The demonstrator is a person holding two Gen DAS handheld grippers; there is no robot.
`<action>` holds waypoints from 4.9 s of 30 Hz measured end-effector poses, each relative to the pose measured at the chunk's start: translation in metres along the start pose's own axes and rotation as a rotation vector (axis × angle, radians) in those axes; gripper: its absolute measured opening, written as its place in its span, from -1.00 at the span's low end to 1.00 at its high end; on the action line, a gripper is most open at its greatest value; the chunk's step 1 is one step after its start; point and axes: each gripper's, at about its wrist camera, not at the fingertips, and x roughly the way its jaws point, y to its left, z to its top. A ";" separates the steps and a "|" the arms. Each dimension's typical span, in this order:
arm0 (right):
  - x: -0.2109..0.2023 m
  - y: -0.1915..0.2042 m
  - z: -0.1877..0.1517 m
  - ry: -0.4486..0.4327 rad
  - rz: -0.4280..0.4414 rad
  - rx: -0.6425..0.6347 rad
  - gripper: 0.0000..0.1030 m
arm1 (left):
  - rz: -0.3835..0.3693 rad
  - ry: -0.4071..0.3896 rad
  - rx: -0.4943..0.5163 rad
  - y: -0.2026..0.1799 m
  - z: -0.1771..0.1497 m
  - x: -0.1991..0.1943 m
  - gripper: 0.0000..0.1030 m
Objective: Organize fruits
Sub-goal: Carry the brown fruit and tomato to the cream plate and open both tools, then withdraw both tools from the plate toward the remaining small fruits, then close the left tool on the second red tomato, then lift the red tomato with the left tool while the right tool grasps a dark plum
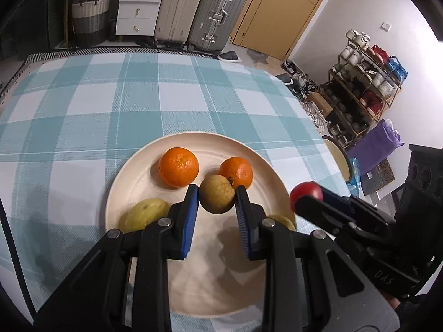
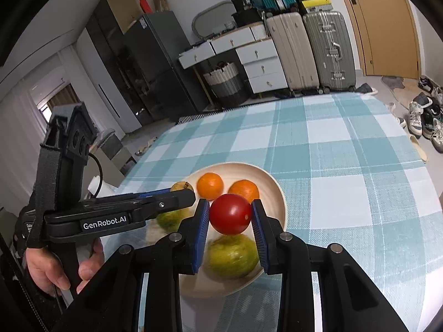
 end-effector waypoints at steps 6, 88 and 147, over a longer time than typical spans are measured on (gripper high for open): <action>0.016 -0.010 0.002 0.014 -0.008 0.003 -0.39 | 0.007 0.033 -0.022 0.005 0.004 0.021 -0.54; -0.155 0.068 -0.087 -0.240 0.037 -0.071 1.00 | 0.089 -0.179 0.050 -0.018 -0.166 -0.168 0.98; -0.088 0.044 -0.140 0.066 0.018 -0.056 1.00 | -0.079 0.027 0.115 -0.005 -0.218 -0.112 -0.52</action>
